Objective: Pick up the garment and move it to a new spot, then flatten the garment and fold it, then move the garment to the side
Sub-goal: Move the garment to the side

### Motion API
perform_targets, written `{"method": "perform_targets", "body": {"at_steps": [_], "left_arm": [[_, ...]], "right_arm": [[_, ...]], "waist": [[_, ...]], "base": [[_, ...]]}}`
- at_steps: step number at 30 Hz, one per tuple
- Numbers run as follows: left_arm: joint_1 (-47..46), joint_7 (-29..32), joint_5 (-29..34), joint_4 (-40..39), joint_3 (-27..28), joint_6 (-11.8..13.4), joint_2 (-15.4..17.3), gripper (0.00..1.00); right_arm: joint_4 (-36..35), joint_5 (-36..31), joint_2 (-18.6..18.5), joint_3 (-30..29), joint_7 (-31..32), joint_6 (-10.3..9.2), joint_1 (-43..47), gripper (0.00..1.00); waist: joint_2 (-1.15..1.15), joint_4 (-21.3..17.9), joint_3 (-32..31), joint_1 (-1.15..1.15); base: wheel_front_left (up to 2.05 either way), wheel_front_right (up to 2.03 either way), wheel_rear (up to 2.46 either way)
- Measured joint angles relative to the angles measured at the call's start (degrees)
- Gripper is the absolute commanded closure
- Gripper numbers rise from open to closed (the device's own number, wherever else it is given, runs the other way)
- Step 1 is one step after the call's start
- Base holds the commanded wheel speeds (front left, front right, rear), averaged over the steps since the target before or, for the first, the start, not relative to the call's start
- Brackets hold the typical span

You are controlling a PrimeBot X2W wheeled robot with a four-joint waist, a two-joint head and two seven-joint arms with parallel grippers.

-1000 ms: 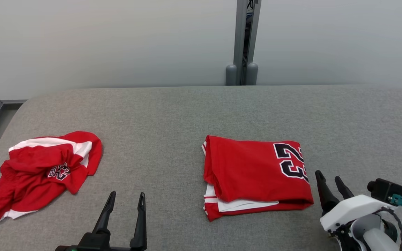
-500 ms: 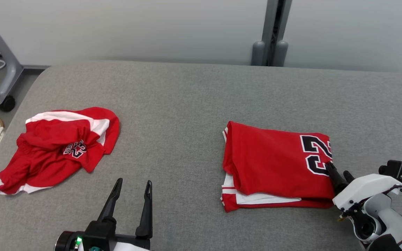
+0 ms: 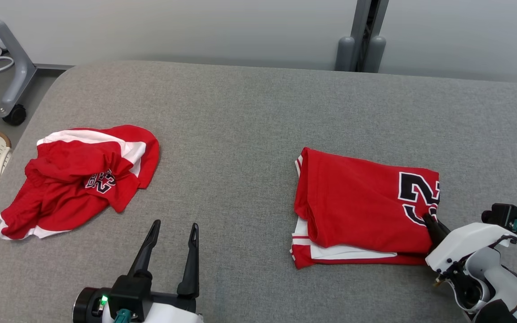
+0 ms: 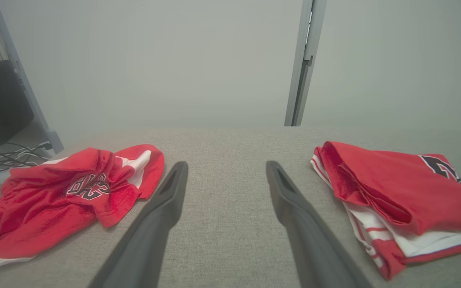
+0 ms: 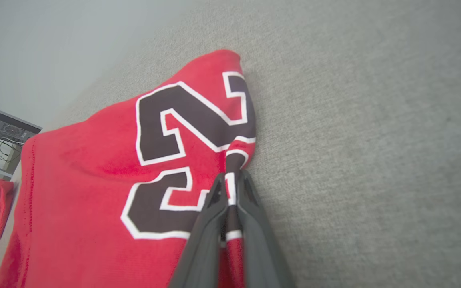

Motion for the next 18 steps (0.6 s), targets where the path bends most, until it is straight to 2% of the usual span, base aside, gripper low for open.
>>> {"method": "perform_targets", "body": {"at_steps": [11,15,18], "left_arm": [[-1.0,0.0,0.7,-0.5,0.0,-0.3,0.0,0.00],[-1.4,0.0,1.3,-1.3,0.6,-0.7,0.0,0.00],[-2.2,0.0,1.6,-1.8,0.8,-1.1,0.0,0.00]], "right_arm": [[-1.5,-2.0,-3.0,6.8,-7.9,0.00,-2.8,1.00],[-1.3,-5.2,-3.4,8.9,-10.0,0.00,-4.4,1.00],[-1.4,-7.6,-3.4,7.8,-10.1,0.00,-5.0,1.00]], "waist": [[0.00,-2.2,0.9,0.00],[0.00,-4.8,1.4,0.01],[0.00,-6.8,1.8,0.00]], "base": [[0.00,0.00,0.00],[0.00,0.00,0.00],[0.00,0.00,0.00]]}}
